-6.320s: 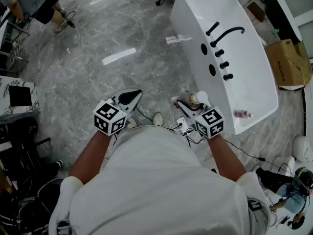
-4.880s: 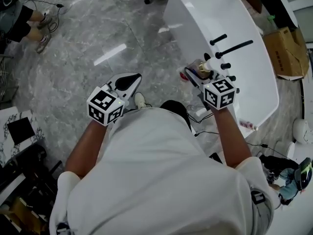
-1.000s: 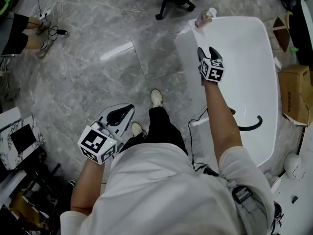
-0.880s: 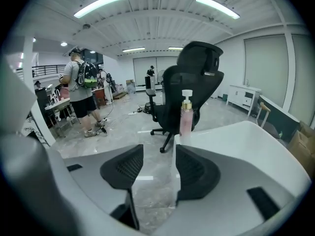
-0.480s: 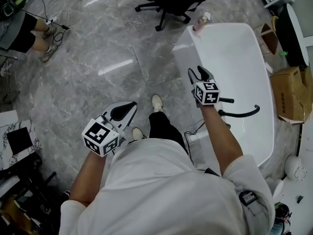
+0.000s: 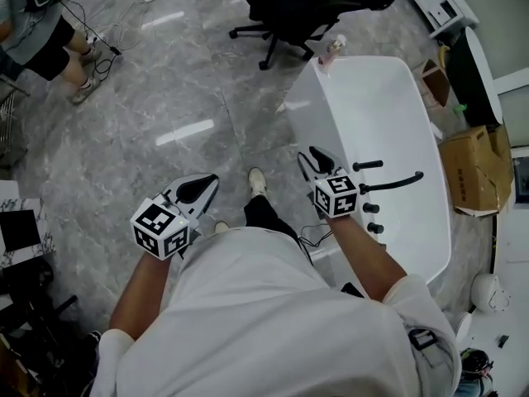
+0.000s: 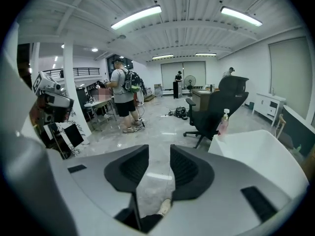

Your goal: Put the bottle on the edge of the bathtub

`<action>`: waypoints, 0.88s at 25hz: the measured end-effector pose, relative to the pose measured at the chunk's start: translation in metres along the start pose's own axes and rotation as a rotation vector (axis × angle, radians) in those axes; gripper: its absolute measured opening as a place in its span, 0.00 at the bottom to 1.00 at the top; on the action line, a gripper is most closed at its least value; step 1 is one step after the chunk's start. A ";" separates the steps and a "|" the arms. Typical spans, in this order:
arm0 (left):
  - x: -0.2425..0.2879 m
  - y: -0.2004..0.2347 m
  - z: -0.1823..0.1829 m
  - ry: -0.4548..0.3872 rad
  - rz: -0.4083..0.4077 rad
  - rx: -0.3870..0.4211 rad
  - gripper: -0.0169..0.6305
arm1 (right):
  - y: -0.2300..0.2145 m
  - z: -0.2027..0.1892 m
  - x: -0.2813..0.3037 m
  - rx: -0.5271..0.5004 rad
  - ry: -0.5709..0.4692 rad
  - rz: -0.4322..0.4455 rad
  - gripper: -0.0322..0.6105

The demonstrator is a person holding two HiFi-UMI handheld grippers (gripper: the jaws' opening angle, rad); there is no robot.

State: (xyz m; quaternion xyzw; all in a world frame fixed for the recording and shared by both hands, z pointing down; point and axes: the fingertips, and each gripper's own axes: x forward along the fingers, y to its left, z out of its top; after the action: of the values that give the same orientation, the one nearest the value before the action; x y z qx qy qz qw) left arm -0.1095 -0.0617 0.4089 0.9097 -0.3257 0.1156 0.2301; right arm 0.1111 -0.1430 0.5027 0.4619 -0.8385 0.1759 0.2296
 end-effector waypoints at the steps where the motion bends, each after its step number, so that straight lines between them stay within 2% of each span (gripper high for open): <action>1: -0.005 -0.004 -0.002 -0.004 -0.001 0.000 0.05 | 0.010 0.000 -0.009 -0.009 -0.002 0.011 0.26; 6: -0.025 -0.018 -0.017 -0.018 -0.003 0.002 0.05 | 0.050 0.001 -0.046 -0.012 -0.027 0.045 0.20; 11: -0.037 -0.036 -0.023 -0.026 -0.020 0.016 0.05 | 0.070 -0.002 -0.074 -0.012 -0.047 0.044 0.17; 22: -0.062 -0.059 -0.042 -0.028 -0.032 0.025 0.05 | 0.113 -0.012 -0.096 -0.046 -0.062 0.089 0.13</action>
State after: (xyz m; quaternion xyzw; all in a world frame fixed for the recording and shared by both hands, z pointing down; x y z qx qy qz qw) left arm -0.1212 0.0329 0.4028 0.9192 -0.3128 0.1032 0.2157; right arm 0.0619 -0.0125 0.4506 0.4241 -0.8687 0.1521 0.2060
